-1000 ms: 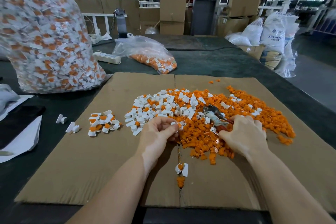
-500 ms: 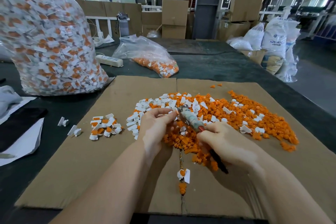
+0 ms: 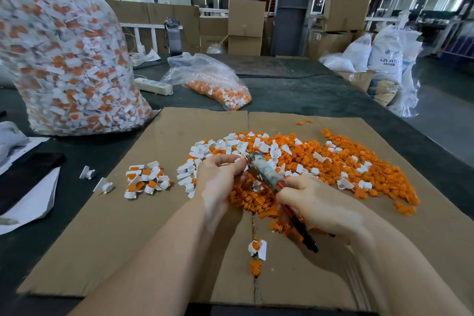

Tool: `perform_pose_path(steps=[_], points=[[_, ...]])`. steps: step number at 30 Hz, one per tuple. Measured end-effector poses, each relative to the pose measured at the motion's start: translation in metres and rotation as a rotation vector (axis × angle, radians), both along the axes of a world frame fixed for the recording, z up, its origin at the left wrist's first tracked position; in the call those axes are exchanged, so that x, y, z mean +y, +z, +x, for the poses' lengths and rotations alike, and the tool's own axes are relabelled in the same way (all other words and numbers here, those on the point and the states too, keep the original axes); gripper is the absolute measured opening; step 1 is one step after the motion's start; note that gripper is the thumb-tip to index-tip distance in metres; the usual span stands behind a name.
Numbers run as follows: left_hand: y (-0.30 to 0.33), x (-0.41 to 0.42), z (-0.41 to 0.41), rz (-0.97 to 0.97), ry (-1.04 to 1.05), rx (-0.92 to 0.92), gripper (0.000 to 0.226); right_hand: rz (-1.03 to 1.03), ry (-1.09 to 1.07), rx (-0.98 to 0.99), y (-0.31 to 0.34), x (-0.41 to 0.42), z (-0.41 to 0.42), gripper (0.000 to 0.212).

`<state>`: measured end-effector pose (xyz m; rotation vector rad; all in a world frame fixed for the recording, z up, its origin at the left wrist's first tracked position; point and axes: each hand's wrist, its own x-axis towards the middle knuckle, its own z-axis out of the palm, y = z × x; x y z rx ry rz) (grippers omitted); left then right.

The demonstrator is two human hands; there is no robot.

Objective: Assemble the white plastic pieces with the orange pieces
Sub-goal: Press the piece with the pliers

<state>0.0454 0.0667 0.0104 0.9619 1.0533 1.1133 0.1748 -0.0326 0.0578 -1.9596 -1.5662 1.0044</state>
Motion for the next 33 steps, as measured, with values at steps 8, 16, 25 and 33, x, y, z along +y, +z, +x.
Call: perform_pose_path(steps=[8,16,25,33], points=[[-0.003,-0.002,0.003,-0.002,0.018,-0.02,0.008,0.142,-0.014,-0.201,-0.014,0.005,-0.003,0.021],[-0.012,-0.006,-0.002,-0.001,0.035,-0.054,0.006,0.3,-0.159,-0.247,-0.034,0.0,0.006,0.027],[-0.029,-0.024,-0.016,0.309,-0.044,0.283,0.02,0.307,-0.465,-0.777,-0.061,0.006,0.051,0.058],[-0.03,-0.026,-0.018,0.357,-0.044,0.333,0.016,0.517,-0.377,-0.836,-0.058,0.005,0.033,0.054]])
